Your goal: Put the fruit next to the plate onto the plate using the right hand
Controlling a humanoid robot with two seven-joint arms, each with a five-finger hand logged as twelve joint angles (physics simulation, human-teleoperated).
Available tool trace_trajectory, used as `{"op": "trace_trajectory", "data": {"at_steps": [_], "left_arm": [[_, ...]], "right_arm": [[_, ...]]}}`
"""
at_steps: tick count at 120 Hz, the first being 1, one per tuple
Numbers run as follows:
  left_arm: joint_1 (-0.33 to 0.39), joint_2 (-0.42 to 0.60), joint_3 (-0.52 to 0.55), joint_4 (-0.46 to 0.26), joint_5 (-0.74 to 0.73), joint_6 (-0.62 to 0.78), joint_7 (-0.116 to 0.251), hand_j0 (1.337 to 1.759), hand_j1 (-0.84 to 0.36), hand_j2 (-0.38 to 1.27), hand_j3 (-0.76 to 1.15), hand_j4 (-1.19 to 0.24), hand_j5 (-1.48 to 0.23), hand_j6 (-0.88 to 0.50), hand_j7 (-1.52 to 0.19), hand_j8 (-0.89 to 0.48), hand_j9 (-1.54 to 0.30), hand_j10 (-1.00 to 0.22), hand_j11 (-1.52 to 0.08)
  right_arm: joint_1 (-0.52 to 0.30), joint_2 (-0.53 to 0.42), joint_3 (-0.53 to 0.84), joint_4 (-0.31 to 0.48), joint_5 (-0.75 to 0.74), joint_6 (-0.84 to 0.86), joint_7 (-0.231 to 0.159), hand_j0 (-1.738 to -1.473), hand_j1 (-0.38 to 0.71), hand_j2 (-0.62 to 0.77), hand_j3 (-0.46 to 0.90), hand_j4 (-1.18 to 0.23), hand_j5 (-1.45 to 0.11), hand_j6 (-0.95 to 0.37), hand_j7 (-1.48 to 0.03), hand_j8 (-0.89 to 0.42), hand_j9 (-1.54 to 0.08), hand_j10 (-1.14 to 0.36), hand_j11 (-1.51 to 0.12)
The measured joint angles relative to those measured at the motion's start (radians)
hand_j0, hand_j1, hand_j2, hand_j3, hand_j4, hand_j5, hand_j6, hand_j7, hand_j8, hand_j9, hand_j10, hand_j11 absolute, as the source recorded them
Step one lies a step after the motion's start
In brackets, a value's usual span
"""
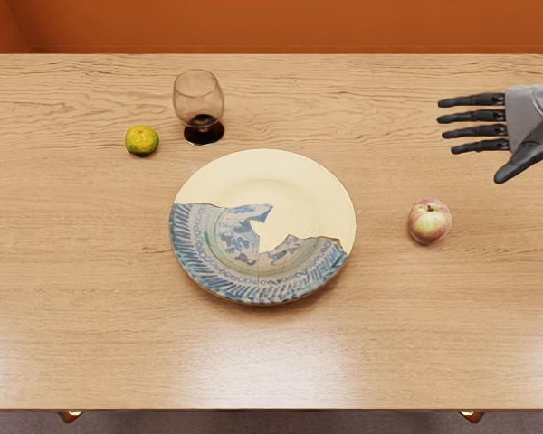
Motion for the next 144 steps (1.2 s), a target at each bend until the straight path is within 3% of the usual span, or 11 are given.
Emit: {"op": "trace_trajectory", "data": {"at_steps": [23,40,45,54,64,82,95,103,121,134,144], "left_arm": [[0.000,0.000,0.000,0.000,0.000,0.000,0.000,1.658,0.34,0.00,0.00,-0.01,-0.01,-0.01,-0.01,-0.01,-0.01,-0.01,-0.01],[0.000,0.000,0.000,0.000,0.000,0.000,0.000,1.658,0.34,0.00,0.00,-0.01,-0.01,-0.01,-0.01,-0.01,-0.01,-0.01,-0.01],[0.000,0.000,0.000,0.000,0.000,0.000,0.000,1.658,0.34,0.00,0.00,-0.01,-0.01,-0.01,-0.01,-0.01,-0.01,-0.01,-0.01],[0.000,0.000,0.000,0.000,0.000,0.000,0.000,1.658,0.34,0.00,0.00,-0.01,-0.01,-0.01,-0.01,-0.01,-0.01,-0.01,-0.01],[0.000,0.000,0.000,0.000,0.000,0.000,0.000,1.658,0.34,0.00,0.00,-0.01,-0.01,-0.01,-0.01,-0.01,-0.01,-0.01,-0.01],[0.000,0.000,0.000,0.000,0.000,0.000,0.000,1.658,0.34,0.00,0.00,-0.01,-0.01,-0.01,-0.01,-0.01,-0.01,-0.01,-0.01],[0.000,0.000,0.000,0.000,0.000,0.000,0.000,1.658,0.34,0.00,0.00,-0.01,-0.01,-0.01,-0.01,-0.01,-0.01,-0.01,-0.01],[0.000,0.000,0.000,0.000,0.000,0.000,0.000,1.658,0.34,0.00,0.00,-0.01,-0.01,-0.01,-0.01,-0.01,-0.01,-0.01,-0.01],[0.000,0.000,0.000,0.000,0.000,0.000,0.000,1.658,0.34,0.00,0.00,-0.01,-0.01,-0.01,-0.01,-0.01,-0.01,-0.01,-0.01],[0.000,0.000,0.000,0.000,0.000,0.000,0.000,1.658,0.34,0.00,0.00,-0.01,-0.01,-0.01,-0.01,-0.01,-0.01,-0.01,-0.01],[0.000,0.000,0.000,0.000,0.000,0.000,0.000,1.658,0.34,0.00,0.00,-0.01,-0.01,-0.01,-0.01,-0.01,-0.01,-0.01,-0.01]], "right_arm": [[0.014,-0.050,-0.015,0.053,-0.027,0.000,0.000,-1.658,-0.31,-0.01,0.00,-0.03,-0.04,-0.03,-0.04,-0.03,-0.04,-0.03,-0.04],[0.172,-0.167,-0.149,0.195,-0.201,0.000,0.000,-1.658,-0.32,-0.01,0.00,-0.03,-0.04,-0.03,-0.04,-0.03,-0.03,-0.03,-0.03],[0.212,-0.122,-0.206,0.196,-0.228,0.000,0.000,-1.658,-0.32,-0.01,0.00,-0.03,-0.03,-0.03,-0.03,-0.03,-0.03,-0.03,-0.03],[0.272,0.081,-0.319,0.139,-0.258,-0.053,0.000,-1.658,-0.32,-0.01,0.00,-0.03,-0.03,-0.03,-0.03,-0.03,-0.03,-0.03,-0.03],[0.493,0.231,-0.623,0.092,-0.265,-0.101,0.000,-1.658,-0.32,-0.01,0.00,-0.03,-0.03,-0.03,-0.03,-0.03,-0.03,-0.03,-0.03],[0.945,0.365,-1.216,0.087,-0.264,-0.173,0.000,-1.658,-0.32,-0.01,0.00,-0.03,-0.03,-0.03,-0.03,-0.03,-0.03,-0.03,-0.03],[1.096,0.429,-1.387,0.167,-0.262,-0.463,0.000,-1.658,-0.32,-0.01,0.00,-0.03,-0.03,-0.03,-0.03,-0.03,-0.03,-0.03,-0.03],[1.071,0.438,-1.350,0.220,-0.264,-0.623,0.000,-1.658,-0.32,0.00,0.00,-0.03,-0.03,-0.03,-0.03,-0.03,-0.03,-0.02,-0.03],[0.823,0.486,-1.158,0.253,-0.338,-0.910,0.000,-1.658,-0.32,-0.01,0.00,-0.03,-0.03,-0.03,-0.03,-0.03,-0.03,-0.03,-0.03],[0.653,0.496,-1.079,0.240,-0.414,-1.004,0.000,-1.658,-0.32,0.00,0.00,-0.03,-0.03,-0.03,-0.03,-0.03,-0.03,-0.03,-0.03],[0.577,0.500,-1.021,0.231,-0.441,-1.032,0.000,-1.658,-0.32,0.00,0.00,-0.03,-0.03,-0.03,-0.03,-0.03,-0.03,-0.03,-0.03]]}}
